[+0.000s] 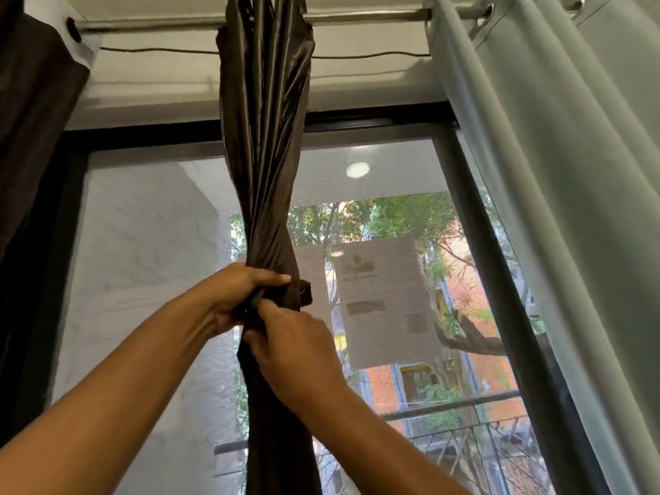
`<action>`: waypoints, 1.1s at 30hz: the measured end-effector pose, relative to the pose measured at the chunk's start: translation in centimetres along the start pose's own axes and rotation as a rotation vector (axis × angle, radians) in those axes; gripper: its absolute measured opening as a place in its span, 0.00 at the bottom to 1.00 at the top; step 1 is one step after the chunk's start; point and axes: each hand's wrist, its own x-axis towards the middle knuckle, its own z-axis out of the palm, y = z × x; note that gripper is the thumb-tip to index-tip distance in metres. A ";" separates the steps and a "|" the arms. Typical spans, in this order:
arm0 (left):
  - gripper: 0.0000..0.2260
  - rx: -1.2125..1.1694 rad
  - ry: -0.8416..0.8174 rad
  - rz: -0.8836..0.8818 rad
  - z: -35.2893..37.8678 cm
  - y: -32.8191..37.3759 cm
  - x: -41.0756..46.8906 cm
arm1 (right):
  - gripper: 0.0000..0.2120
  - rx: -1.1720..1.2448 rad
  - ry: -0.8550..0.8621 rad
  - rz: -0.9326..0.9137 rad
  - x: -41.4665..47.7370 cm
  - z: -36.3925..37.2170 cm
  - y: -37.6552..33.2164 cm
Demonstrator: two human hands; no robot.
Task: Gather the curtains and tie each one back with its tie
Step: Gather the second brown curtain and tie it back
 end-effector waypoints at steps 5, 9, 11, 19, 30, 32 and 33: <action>0.11 -0.039 -0.009 -0.028 0.6 0.1 0.4 | 0.10 0.452 0.149 0.356 1.4 -3.5 5.4; 0.06 -0.085 -0.040 -0.037 1.0 0.1 0.7 | 0.25 0.606 -0.369 0.433 4.3 -4.4 8.3; 0.08 -0.088 -0.036 -0.046 0.9 -0.1 0.9 | 0.24 0.716 -0.534 0.415 5.3 -4.3 8.8; 0.12 0.236 0.137 0.007 0.9 -1.0 2.5 | 0.07 0.122 -0.433 0.218 4.9 -8.1 9.3; 0.07 0.732 -0.053 0.003 3.8 2.4 3.2 | 0.08 -0.454 -0.156 -0.502 1.9 -6.7 7.1; 0.04 0.792 -0.123 -0.072 3.4 3.2 3.4 | 0.08 -0.384 -0.227 -0.554 2.2 -6.8 7.0; 0.05 0.817 -0.153 -0.102 3.4 3.5 3.5 | 0.08 -0.346 -0.279 -0.563 2.5 -6.8 6.9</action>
